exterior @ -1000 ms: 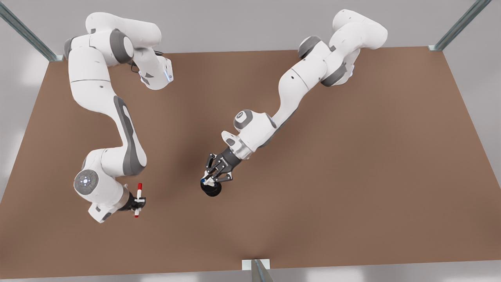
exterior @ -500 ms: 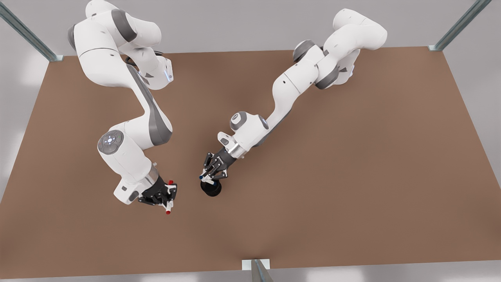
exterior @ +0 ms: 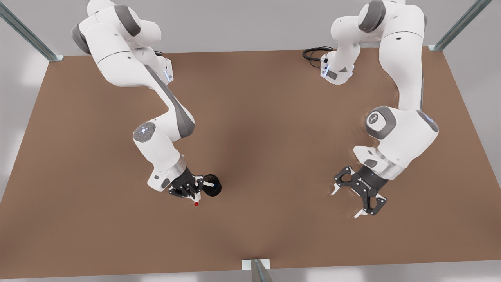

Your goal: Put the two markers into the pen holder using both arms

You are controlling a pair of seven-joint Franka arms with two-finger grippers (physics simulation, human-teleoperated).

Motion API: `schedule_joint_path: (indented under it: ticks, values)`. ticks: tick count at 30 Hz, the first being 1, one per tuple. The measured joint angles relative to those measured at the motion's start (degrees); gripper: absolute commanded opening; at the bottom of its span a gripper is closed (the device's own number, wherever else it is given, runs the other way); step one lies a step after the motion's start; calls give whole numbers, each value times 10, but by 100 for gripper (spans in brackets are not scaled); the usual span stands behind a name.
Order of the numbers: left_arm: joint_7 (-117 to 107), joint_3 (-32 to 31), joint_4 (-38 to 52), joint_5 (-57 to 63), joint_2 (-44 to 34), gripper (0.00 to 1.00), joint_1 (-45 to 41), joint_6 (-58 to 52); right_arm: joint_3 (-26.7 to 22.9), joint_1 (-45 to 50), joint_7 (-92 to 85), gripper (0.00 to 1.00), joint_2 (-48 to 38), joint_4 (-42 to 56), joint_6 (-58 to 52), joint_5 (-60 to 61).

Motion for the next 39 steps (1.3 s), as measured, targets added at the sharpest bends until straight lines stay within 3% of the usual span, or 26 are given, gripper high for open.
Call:
schedule_joint_path:
  ticks: [3, 6, 10, 20, 39]
  values:
    - [-71, 9, 15, 128, -66, 100, 40, -200, -4, 20, 9, 21, 14, -42, 76, -3]
    - [-146, 109, -58, 167, -186, 100, -10, -308, -6, 31, 19, 21, 15, -102, 162, -6]
    - [-228, 134, -84, 179, -197, 100, -21, -374, -13, 34, 32, 21, 28, -152, 274, -8]
    - [-372, 135, -87, 183, -181, 100, -32, -425, -14, 33, 56, 21, 7, -219, 460, -10]
    - [-507, 129, -86, 181, -180, 100, -34, -429, -54, 49, 75, 23, 36, -252, 509, -45]
